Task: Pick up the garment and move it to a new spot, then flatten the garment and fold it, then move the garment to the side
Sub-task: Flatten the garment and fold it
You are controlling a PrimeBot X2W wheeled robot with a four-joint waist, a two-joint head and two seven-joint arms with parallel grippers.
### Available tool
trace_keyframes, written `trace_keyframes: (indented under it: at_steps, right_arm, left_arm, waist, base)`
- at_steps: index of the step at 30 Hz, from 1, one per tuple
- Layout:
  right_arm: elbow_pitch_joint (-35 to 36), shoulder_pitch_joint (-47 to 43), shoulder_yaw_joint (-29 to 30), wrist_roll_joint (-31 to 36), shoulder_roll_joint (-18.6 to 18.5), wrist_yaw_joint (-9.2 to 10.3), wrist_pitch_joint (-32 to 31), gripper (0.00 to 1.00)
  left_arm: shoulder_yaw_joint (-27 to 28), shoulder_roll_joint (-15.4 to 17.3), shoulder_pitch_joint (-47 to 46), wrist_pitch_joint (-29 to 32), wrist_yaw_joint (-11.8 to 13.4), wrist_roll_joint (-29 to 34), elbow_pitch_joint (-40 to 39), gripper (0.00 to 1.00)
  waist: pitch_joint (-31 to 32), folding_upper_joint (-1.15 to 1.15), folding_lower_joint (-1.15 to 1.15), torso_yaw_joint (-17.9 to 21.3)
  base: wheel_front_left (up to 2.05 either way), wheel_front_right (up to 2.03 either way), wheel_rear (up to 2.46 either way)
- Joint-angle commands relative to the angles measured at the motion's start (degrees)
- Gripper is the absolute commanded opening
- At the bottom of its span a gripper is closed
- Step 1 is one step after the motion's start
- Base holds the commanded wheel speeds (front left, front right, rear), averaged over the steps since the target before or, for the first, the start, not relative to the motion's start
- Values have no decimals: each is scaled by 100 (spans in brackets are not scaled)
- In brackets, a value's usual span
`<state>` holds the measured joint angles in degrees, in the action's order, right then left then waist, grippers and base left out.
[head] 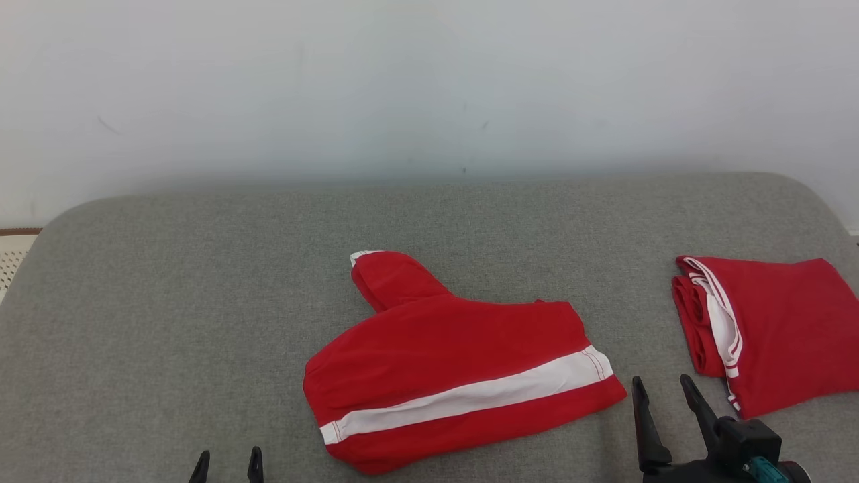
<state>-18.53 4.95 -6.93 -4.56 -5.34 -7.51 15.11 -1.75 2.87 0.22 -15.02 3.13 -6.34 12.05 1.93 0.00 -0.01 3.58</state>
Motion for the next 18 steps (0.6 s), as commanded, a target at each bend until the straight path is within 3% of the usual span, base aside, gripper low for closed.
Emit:
trace_keyframes:
  at_steps: [1,18]
  right_arm:
    - [-20,-82,-9,23,-22,5,3,100]
    - [-38,289,-101,-5,59,5,3,100]
  left_arm:
    - [-7,4,68,-20,19,74,-6,100]
    - [-916,8,-631,-20,-582,-830,539,100]
  waist:
    - [-12,0,1,-11]
    - [-601,0,1,63]
  base:
    - [0,0,0]
    - [0,0,0]
